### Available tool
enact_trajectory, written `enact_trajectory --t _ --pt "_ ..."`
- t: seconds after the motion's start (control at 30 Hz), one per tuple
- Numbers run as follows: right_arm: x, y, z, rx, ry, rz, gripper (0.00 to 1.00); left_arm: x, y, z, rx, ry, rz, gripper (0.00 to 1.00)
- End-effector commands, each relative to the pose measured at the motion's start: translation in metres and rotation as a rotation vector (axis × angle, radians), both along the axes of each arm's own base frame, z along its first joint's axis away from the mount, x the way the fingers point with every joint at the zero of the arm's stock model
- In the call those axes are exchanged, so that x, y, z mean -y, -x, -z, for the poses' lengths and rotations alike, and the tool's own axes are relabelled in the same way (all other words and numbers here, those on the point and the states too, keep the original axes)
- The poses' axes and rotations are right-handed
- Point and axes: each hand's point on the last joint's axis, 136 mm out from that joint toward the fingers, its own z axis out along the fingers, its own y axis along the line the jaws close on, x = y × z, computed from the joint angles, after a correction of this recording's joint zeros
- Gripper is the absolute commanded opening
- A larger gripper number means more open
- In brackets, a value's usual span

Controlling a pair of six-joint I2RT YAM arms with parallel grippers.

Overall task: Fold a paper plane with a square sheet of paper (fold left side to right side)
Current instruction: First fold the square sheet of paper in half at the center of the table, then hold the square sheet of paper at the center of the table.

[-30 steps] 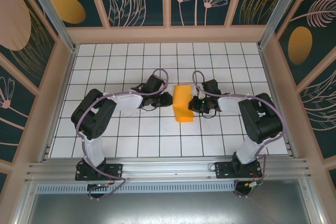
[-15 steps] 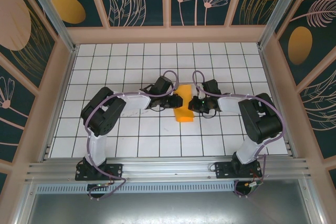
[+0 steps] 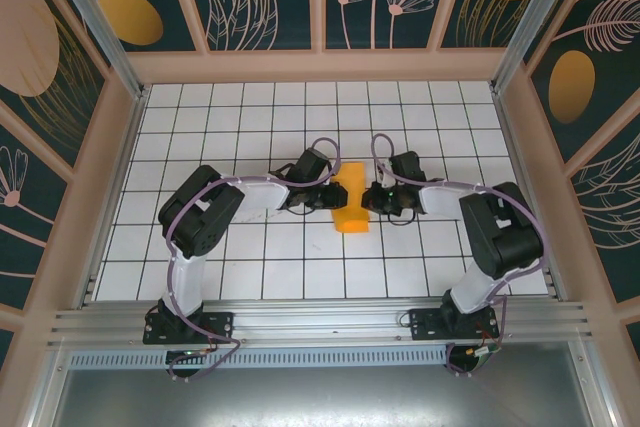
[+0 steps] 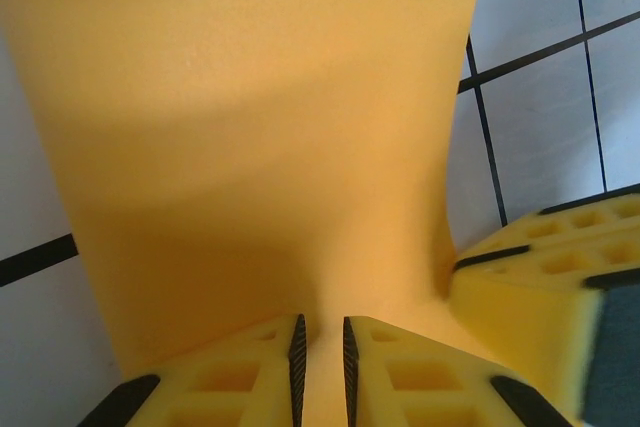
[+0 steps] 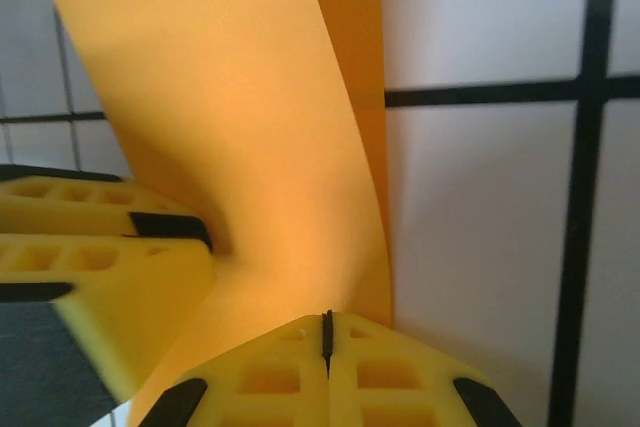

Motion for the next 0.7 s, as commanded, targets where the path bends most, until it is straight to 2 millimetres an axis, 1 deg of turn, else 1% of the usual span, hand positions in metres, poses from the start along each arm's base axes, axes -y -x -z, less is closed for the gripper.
enact_trajectory --t 0.0,0.13,0.27,0.4,0.47,0.57,0.67 --pt "-0.003 -0.019 -0.033 0.099 -0.081 -0.007 0.02 -0.010 0.013 0.028 -0.054 -0.067 -0.010 0.22" --pt "-0.014 -0.038 -0.043 0.128 -0.129 -0.028 0.02 -0.010 0.012 0.028 -0.051 -0.076 -0.014 0.22" --pt "-0.025 -0.055 -0.039 0.123 -0.155 -0.043 0.02 -0.011 0.011 0.028 -0.049 -0.079 -0.017 0.22" --pt "-0.034 -0.067 -0.027 0.098 -0.158 -0.060 0.02 -0.011 0.011 0.027 -0.046 -0.081 -0.018 0.22" --pt "-0.038 -0.070 -0.020 0.080 -0.152 -0.065 0.02 -0.010 0.010 0.027 -0.044 -0.081 -0.016 0.22" --pt "-0.039 -0.071 -0.004 0.048 -0.119 -0.061 0.02 -0.009 0.010 0.024 -0.038 -0.078 -0.011 0.22" --pt "-0.035 -0.071 0.010 0.019 -0.076 -0.046 0.02 -0.008 0.010 0.020 -0.029 -0.075 -0.005 0.22"
